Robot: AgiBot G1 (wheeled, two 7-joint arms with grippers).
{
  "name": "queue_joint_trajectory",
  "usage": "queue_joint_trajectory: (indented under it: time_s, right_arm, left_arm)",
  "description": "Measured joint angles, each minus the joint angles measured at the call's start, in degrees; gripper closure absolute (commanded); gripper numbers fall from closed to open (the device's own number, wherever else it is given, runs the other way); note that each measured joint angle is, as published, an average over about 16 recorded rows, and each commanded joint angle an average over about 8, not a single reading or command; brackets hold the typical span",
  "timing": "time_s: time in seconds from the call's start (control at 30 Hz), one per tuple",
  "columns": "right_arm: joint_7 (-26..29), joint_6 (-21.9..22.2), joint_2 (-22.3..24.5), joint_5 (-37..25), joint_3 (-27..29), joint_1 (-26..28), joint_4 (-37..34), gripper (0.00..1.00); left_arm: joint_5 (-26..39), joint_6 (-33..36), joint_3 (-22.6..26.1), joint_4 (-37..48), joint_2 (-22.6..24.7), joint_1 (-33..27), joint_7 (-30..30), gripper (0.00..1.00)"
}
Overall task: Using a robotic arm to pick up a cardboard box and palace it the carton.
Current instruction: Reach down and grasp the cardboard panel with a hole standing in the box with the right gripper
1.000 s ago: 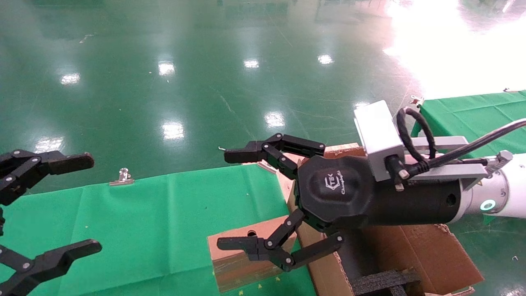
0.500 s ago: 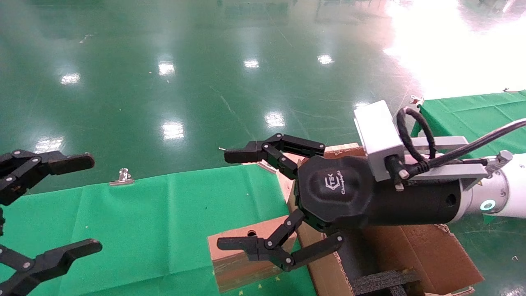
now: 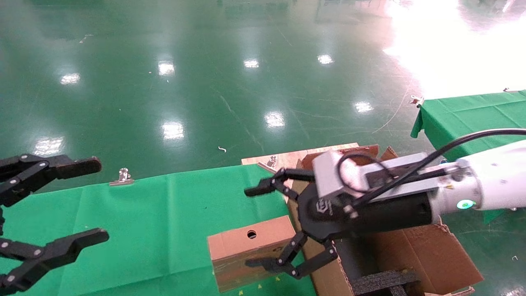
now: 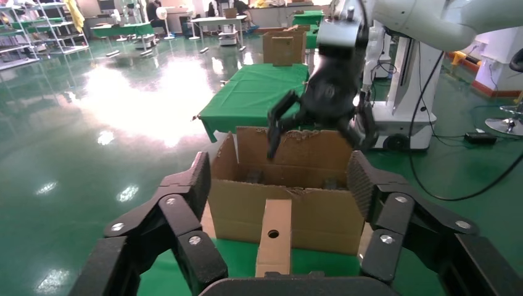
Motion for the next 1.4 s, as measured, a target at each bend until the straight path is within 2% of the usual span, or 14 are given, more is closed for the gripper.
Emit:
queue_joint_trajectory:
  time_s: [0.33,0.87,0.9,1.13,1.2,1.4]
  right_arm:
    - [0.06,-1.08,-5.48,-13.27,-10.09,8.84,-3.45,0.00]
    - [-3.73,-0.80,-16.05,-25.73,-23.40,18.82,-10.39,0.00]
    - [-4.10,-0.77,-16.65,-26.33,-24.08,19.27,-10.84,0.00]
    - [-6.72,-0.48,-19.82,-29.43,-27.91,21.47,-13.37,0.02]
    - [-7.32,-0.37,-20.38,-29.94,-28.67,21.82,-13.84,0.21]
    - [-8.51,-0.10,-21.29,-30.81,-30.00,22.36,-14.58,0.94]
  left_arm:
    - [0.00,0.00,0.00,0.00,0.00,0.00,0.00,1.00]
    - [0.00,0.00,0.01,0.00,0.00,0.00,0.00,1.00]
    - [0.00,0.00,0.01,0.00,0.00,0.00,0.00,0.90]
    - [-0.01,0.00,0.01,0.00,0.00,0.00,0.00,0.03]
    - [-0.02,-0.01,0.00,0.01,-0.01,0.00,0.00,0.00]
    - [-0.04,-0.01,0.00,0.01,-0.01,0.01,0.00,0.00]
